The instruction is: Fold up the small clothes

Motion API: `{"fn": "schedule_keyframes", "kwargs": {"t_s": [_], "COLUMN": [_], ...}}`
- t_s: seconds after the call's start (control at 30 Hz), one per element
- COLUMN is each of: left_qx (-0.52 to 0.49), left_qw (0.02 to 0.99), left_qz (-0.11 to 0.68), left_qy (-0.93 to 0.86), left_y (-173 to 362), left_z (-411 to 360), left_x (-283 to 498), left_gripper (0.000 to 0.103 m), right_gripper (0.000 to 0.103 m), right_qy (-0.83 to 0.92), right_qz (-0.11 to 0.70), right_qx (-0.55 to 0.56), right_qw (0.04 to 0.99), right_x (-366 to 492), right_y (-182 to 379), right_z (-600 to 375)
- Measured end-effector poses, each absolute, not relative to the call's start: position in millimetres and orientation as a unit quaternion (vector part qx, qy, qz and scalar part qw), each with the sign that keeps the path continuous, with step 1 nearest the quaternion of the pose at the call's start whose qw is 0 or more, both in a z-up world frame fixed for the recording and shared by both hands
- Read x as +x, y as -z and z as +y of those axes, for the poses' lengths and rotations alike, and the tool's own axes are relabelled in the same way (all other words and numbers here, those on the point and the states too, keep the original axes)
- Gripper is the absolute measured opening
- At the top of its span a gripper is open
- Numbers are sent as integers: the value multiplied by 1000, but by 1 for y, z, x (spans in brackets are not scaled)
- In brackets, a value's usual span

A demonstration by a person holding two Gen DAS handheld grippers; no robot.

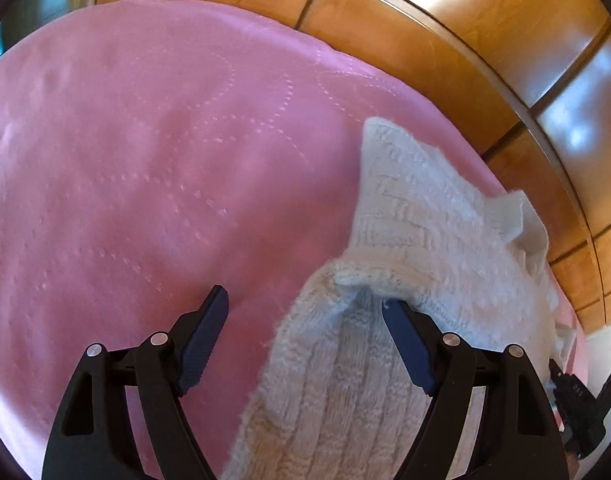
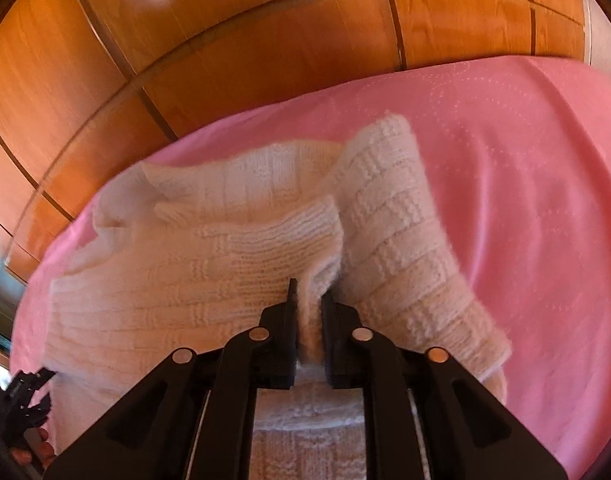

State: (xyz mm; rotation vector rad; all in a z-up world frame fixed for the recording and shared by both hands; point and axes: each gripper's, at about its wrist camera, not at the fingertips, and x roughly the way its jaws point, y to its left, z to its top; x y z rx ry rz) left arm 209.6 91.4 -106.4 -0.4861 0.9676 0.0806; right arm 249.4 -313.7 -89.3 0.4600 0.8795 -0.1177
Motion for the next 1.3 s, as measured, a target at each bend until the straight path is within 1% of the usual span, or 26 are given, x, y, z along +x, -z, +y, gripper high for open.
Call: {"fn": "schedule_keyframes", "kwargs": {"t_s": [0.07,0.1,0.13,0.2,0.3,0.37,0.43,0.5,0.57,0.63,0.77,0.8,0.83,0.93,1.1,1.3], "left_qx": [-219,-222,-225,-224,-197,-170,-136,-123,-114,-112,-108,-141,-155,-138,-95,-67], "left_qw": [862,866,870,880,905,914,918,917,907,900,887,883,882,887,918,935], "left_qz": [454,445,437,416,376,367,369,374,399,416,449,447,444,441,384,348], "left_qy": [-47,-48,-48,-46,-16,22,53,67,75,71,23,31,30,-6,-3,27], "left_y": [99,94,89,77,52,42,40,46,59,74,111,118,117,106,70,40], "left_z": [92,94,95,95,83,65,43,30,19,19,35,45,51,54,48,34], "left_x": [203,197,192,183,176,179,192,200,220,231,246,245,243,237,218,218], "left_gripper": [79,79,79,79,79,79,79,79,79,79,79,79,79,78,78,78], "right_gripper": [21,33,42,46,50,51,51,53,55,61,70,77,84,89,90,90], "right_qy": [54,55,56,66,66,47,28,13,12,14,22,18,15,25,18,20], "right_qz": [420,417,411,401,382,377,382,392,399,407,415,408,403,405,402,402], "right_qx": [229,228,223,211,204,196,183,158,148,149,135,120,101,76,87,83], "right_qw": [876,878,882,889,899,904,905,906,905,901,899,905,909,911,911,912], "right_x": [245,240,234,224,214,216,223,234,240,247,256,253,253,255,256,255], "right_y": [84,82,77,67,53,45,44,48,53,60,85,88,91,94,96,95], "right_z": [-320,-323,-325,-327,-322,-311,-296,-277,-270,-267,-259,-253,-246,-237,-240,-240]}}
